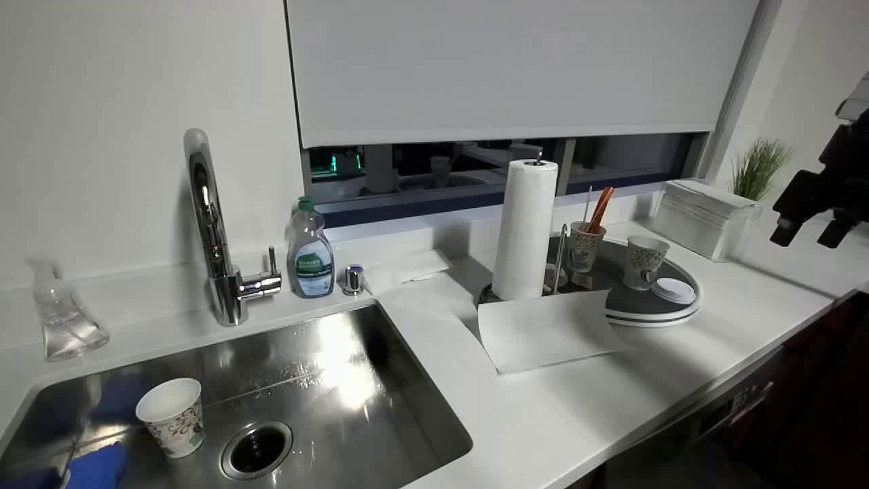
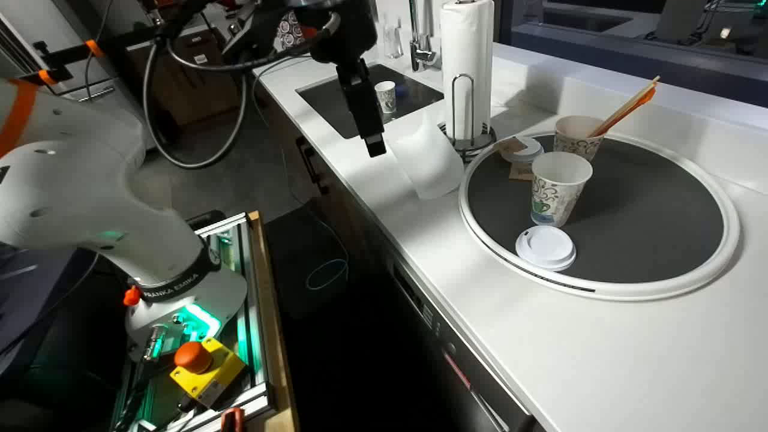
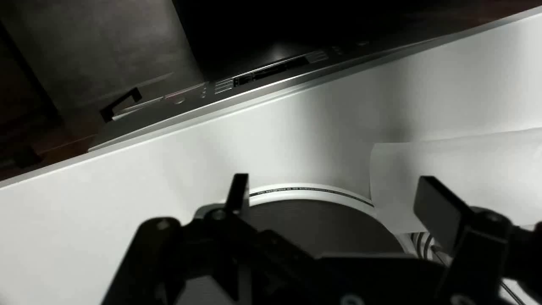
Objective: Put the white lid on the coffee cup on the right.
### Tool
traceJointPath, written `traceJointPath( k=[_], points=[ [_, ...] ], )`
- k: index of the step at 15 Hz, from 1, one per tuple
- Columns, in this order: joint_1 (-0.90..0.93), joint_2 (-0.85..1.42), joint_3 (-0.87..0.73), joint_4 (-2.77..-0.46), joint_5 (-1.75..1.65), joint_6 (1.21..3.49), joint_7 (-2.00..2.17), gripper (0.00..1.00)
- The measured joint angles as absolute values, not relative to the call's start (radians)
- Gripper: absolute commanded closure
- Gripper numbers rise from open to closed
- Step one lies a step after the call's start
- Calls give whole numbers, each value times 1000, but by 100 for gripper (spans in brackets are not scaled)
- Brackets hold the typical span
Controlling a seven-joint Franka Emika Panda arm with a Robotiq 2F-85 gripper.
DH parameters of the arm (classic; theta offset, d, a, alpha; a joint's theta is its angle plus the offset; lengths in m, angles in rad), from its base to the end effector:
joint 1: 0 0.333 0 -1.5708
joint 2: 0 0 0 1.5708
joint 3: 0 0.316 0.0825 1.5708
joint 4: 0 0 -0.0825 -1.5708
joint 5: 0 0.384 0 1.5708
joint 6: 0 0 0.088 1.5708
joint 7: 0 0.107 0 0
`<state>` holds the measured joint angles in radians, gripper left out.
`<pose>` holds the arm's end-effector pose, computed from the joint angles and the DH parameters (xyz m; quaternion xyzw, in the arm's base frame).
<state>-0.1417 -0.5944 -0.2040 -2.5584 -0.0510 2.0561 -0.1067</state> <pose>0.3529 -0.1325 0.4669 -0.9942 0.0935 -0.0478 0.0244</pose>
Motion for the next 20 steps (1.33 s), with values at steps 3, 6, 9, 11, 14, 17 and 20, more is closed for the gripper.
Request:
traceJointPath(
  k=[3, 6, 9, 11, 14, 17, 20],
  points=[
    [-142, -594, -203, -2558, -51, 2056, -107, 0],
    [-148, -581, -213, -2561, -55, 2107, -124, 0],
    [-165, -521, -249, -2574, -120, 2251, -219, 0],
    [-184, -457, -260, -2571, -199, 2341, -277, 0],
    [-211, -351, -259, -2546, -323, 2455, -318, 0],
    [-223, -232, -252, -2493, -416, 2517, -321, 0],
    [-223, -96, -241, -2417, -427, 2551, -298, 0]
  ],
)
